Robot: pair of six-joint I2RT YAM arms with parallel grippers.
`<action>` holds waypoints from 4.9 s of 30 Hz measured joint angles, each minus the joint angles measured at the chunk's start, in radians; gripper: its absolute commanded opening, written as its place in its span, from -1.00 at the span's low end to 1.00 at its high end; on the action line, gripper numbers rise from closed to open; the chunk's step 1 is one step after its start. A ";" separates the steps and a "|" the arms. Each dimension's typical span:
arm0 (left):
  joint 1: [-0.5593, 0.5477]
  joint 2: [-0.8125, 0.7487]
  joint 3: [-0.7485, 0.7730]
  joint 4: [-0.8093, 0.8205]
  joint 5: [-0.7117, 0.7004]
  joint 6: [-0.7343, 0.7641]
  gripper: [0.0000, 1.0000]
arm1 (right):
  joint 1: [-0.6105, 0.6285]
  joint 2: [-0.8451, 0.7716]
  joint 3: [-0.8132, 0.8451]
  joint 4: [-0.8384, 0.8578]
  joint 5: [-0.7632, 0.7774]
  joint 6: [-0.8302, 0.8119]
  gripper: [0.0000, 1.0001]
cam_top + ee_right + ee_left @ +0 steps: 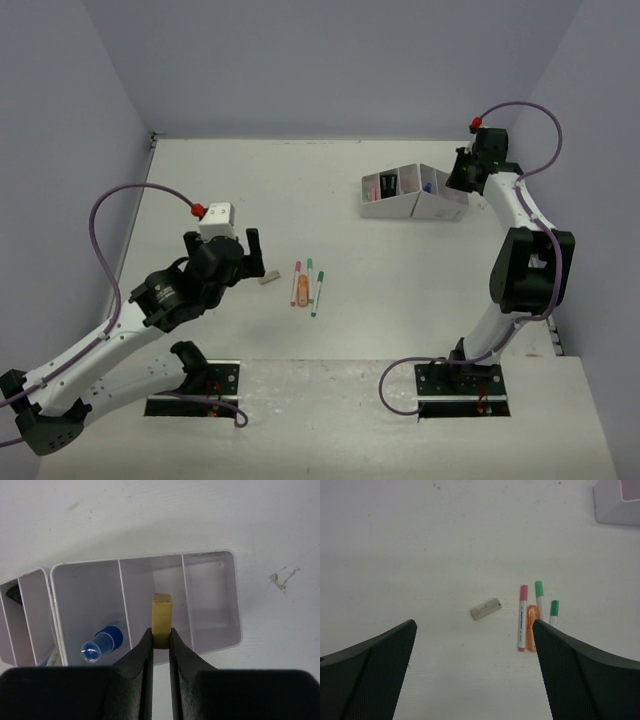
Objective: Sort the stationery into containers
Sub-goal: Place the stationery in the storage box, then pick up the stationery from the center of the board, then place the stationery in the storage box.
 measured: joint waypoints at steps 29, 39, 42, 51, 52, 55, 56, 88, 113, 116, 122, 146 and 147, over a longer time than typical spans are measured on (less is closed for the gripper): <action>0.172 0.002 -0.017 -0.011 -0.105 0.039 1.00 | 0.013 0.000 -0.035 -0.004 -0.026 -0.001 -0.85; 0.176 0.008 -0.024 -0.005 -0.078 0.053 1.00 | 0.013 0.000 -0.035 -0.004 -0.026 -0.001 -0.84; 0.176 0.008 -0.029 0.001 -0.071 0.057 1.00 | 0.013 0.000 -0.035 -0.004 -0.026 -0.001 -0.84; 0.176 0.016 -0.033 0.009 -0.057 0.061 1.00 | 0.015 0.000 -0.029 -0.006 -0.026 -0.001 -0.81; 0.176 0.018 -0.033 0.009 -0.056 0.061 1.00 | 0.016 0.000 -0.029 -0.006 -0.024 -0.001 -0.79; 0.176 0.019 -0.033 0.009 -0.052 0.061 1.00 | 0.018 0.000 -0.029 -0.006 -0.022 -0.001 -0.69; 0.176 0.019 -0.033 0.010 -0.050 0.062 1.00 | 0.018 0.000 -0.028 -0.007 -0.022 -0.001 -0.58; 0.177 0.714 -0.018 0.095 0.148 -0.413 0.99 | 0.280 -0.694 -0.358 0.057 0.026 0.013 -0.06; 0.177 0.795 -0.014 0.195 0.196 -0.476 -0.68 | 0.294 -0.765 -0.523 0.232 -0.299 0.104 -0.05; 0.177 0.704 -0.041 0.195 0.220 -0.488 -0.79 | 0.355 -0.771 -0.645 0.389 -0.421 0.194 0.00; 0.149 0.423 -0.053 0.226 0.258 -0.557 -0.75 | 0.677 -0.729 -0.861 0.686 -0.431 0.397 0.09; -0.028 0.304 -0.019 0.382 0.334 -0.732 -0.47 | 1.014 -0.462 -0.763 0.883 0.099 0.488 -1.00; -0.027 0.306 -0.019 0.386 0.334 -0.731 -0.23 | 1.015 -0.462 -0.763 0.883 0.106 0.483 -1.00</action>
